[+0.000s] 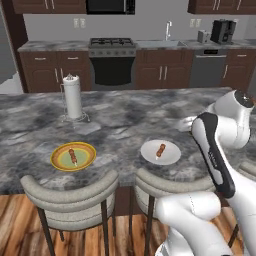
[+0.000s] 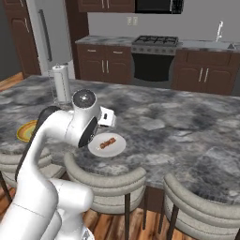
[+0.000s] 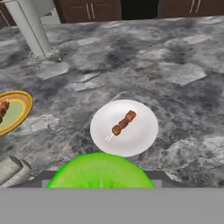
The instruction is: Pick up the kiwi and mango from the fridge and place one fruit on each plate on the dining counter.
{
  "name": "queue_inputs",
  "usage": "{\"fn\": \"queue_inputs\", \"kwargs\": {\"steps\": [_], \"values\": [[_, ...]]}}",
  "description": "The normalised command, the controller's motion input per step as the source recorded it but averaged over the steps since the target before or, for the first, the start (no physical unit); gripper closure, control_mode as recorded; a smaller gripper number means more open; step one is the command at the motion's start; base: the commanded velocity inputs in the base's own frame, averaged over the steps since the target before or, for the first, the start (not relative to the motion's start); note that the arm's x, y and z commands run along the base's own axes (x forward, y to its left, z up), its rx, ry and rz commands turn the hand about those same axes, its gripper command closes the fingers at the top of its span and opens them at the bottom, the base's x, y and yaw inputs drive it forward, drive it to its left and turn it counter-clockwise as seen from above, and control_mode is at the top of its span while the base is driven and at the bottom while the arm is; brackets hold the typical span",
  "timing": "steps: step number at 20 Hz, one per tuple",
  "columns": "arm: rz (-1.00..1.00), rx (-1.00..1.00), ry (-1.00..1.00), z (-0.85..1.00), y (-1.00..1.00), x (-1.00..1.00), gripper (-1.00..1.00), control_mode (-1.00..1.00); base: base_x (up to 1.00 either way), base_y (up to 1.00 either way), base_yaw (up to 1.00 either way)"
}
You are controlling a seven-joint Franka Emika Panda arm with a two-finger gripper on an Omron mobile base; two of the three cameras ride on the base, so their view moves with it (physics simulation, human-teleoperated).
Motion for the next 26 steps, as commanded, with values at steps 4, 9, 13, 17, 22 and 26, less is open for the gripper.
{"fn": "queue_inputs", "kwargs": {"steps": [4,9,13,17,22,26], "values": [[0.07,-0.01,0.30,-0.75,-0.03,0.93,1.00,-1.00,0.00,0.00,0.00],[0.02,-0.09,0.16,-0.59,-0.02,0.44,1.00,-1.00,0.00,0.00,0.00],[0.00,-0.09,0.10,-0.42,0.00,0.35,1.00,-1.00,0.00,0.00,0.00],[0.00,-0.07,0.08,-0.46,0.00,0.30,1.00,-1.00,0.00,0.00,0.00],[0.00,-0.03,0.05,-0.50,0.00,0.12,1.00,-1.00,0.00,0.00,0.00],[-0.02,-0.01,0.00,-0.44,0.00,0.04,1.00,-1.00,0.00,0.00,0.00]]}}
